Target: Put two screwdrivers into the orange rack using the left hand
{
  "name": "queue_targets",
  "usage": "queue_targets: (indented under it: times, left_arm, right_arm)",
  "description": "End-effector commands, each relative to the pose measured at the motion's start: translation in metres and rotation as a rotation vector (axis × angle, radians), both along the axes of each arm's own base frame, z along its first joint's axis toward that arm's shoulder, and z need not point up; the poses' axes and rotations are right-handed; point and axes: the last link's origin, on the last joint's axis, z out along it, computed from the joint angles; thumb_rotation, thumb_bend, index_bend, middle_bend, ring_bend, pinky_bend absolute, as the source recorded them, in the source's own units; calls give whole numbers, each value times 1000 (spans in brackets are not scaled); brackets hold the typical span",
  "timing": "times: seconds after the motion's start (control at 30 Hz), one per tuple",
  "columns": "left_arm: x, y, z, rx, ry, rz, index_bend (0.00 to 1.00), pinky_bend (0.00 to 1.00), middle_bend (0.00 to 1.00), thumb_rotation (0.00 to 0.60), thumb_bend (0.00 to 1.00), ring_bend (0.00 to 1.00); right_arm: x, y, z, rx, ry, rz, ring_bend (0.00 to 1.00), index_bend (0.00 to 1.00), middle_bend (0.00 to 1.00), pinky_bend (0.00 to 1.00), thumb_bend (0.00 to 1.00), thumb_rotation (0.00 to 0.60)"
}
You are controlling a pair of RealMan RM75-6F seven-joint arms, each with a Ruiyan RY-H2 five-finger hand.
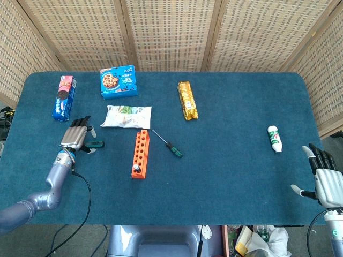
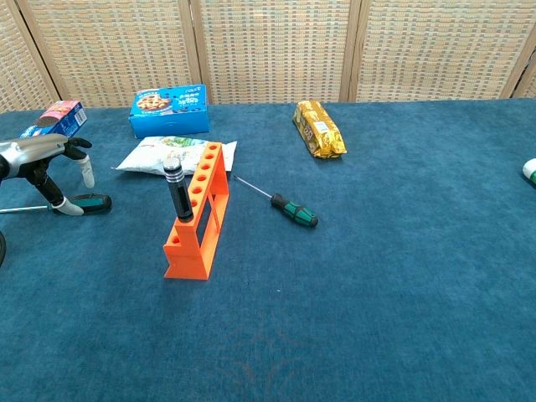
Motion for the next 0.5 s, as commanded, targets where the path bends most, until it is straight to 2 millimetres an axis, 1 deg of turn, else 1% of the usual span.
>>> queue_targets:
  times: [0.03, 0.3, 0.43, 0.5]
  left_arm:
    - [0, 1, -3, -2, -7, 8, 471, 0, 0, 600, 155, 0]
    - [-4, 2, -8, -10, 4, 21, 487, 0, 0, 600, 161, 0]
    - [-2, 3, -9, -6, -3, 21, 517, 0, 0, 600, 232, 0]
    - [-2, 3, -9, -4, 0, 19, 549, 0, 0, 600, 272, 0]
  right_arm:
    - [0, 0, 0, 0, 0, -1, 0, 0, 0, 0, 0, 600]
    - [-1, -1, 0, 1, 0, -5, 0, 0, 0, 0, 0, 600]
    - [-1, -1, 0, 3, -1, -7, 0, 0, 0, 0, 0, 600]
    - [-1, -1, 0, 3, -2, -7, 0, 0, 0, 0, 0, 600]
